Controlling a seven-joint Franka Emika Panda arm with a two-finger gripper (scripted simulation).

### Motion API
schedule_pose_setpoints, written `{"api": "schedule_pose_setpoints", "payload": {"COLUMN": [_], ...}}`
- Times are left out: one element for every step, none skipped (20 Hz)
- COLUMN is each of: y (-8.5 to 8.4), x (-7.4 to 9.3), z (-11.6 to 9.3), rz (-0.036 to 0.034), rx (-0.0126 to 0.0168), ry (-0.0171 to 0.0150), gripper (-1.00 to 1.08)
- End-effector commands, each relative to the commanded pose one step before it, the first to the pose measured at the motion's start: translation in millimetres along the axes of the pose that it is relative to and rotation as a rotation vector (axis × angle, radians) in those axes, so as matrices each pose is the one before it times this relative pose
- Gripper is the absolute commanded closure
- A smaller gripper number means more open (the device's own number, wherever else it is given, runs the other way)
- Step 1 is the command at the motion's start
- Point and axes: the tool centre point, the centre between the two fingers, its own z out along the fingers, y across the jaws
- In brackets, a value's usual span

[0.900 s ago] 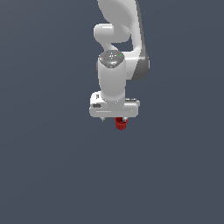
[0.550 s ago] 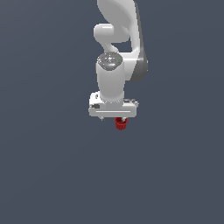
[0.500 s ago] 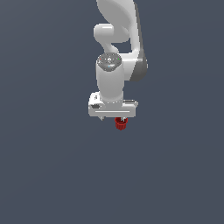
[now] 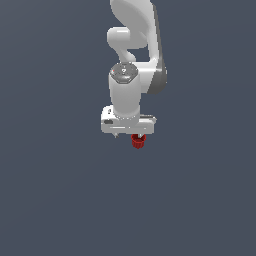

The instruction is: Pick up the object and move it to a goal position.

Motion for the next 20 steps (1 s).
{"api": "schedule_pose_setpoints", "payload": {"y": [-1.56, -0.87, -0.96, -1.06, -1.13, -1.2, -1.29, -1.35, -1.42, -1.47, -1.52, -1.56, -1.58, -1.58, -1.55, -1.45, -1.36, -1.26, -1.16, -1.06], "x": [-1.33, -0.71, -0.81, -0.92, -1.05, -1.19, -1.32, -1.45, -1.6, -1.75, -1.92, -2.09, -2.26, -2.45, -2.59, -2.65, -2.7, -2.75, -2.8, -2.83], "z": [2.0, 1.05, 1.18, 1.31, 1.45, 1.6, 1.72, 1.84, 1.96, 2.09, 2.21, 2.33, 2.44, 2.55, 2.61, 2.58, 2.55, 2.52, 2.49, 2.44], "rz": [0.0137, 0.00811, 0.00921, 0.01023, 0.01135, 0.01245, 0.01347, 0.0146, 0.01569, 0.0168, 0.01792, 0.01905, 0.02017, 0.02132, 0.02201, 0.02203, 0.02203, 0.02204, 0.02205, 0.02192], "rx": [-0.00088, -0.00048, -0.00054, -0.00059, -0.00066, -0.00072, -0.00078, -0.00082, -0.00087, -0.00091, -0.00095, -0.00099, -0.00102, -0.00105, -0.00104, -0.00101, -0.00097, -0.00093, -0.00088, -0.00084], "ry": [0.00019, 0.00046, 0.00056, 0.00062, 0.00064, 0.00067, 0.00074, 0.00085, 0.00095, 0.00103, 0.00112, 0.00123, 0.00134, 0.00145, 0.00154, 0.00158, 0.00162, 0.00166, 0.0017, 0.00173], "gripper": [-0.92, -0.92, -0.92, -0.92, -0.92, -0.92, -0.92, -0.92, -0.92, -0.92, -0.92, -0.92, -0.92, -0.92, -0.92, -0.92, -0.92, -0.92, -0.92, -0.92]}}
